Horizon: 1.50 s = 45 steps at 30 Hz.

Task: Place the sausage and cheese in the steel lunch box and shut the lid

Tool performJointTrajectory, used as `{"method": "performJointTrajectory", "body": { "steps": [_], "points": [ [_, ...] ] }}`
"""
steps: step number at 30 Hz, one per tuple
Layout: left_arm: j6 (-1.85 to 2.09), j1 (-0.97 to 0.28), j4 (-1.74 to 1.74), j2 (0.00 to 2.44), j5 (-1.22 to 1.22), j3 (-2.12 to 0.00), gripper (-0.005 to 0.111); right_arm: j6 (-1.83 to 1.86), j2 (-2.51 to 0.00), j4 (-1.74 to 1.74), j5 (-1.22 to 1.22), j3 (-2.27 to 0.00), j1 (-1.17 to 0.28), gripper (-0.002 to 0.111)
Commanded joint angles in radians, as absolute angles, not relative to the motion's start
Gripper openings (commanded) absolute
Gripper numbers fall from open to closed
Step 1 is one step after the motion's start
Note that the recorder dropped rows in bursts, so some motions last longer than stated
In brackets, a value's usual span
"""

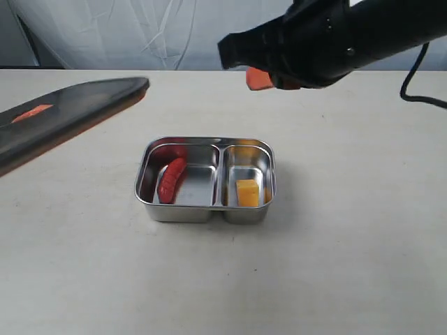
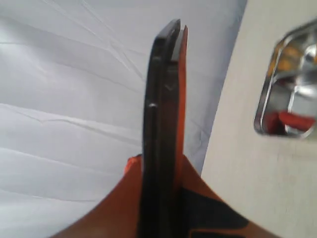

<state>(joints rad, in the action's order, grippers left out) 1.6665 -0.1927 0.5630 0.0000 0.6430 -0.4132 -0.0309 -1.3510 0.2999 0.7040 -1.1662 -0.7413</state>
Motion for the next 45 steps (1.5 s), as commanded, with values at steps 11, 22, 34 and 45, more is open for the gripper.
{"method": "performJointTrajectory", "body": {
  "steps": [11, 22, 34, 45],
  "points": [
    [1.661, -0.393, 0.279, 0.120, 0.591, -0.448, 0.000, 0.787, -1.787, 1.489, 1.221, -1.172, -0.521, -0.001],
    [1.663, -0.441, 0.275, 0.135, 0.633, -0.448, 0.000, 0.674, -1.789, 1.448, 1.221, -1.233, -0.619, 0.054],
    [1.663, -0.441, 0.295, 0.135, 0.611, -0.448, 0.000, 0.627, -1.789, 1.375, 1.221, -1.233, -0.619, 0.046],
    [1.656, -0.441, 0.217, 0.135, 0.606, -0.450, 0.000, 0.609, -1.789, 1.345, 1.221, -1.233, -0.617, 0.042]
  ]
}}
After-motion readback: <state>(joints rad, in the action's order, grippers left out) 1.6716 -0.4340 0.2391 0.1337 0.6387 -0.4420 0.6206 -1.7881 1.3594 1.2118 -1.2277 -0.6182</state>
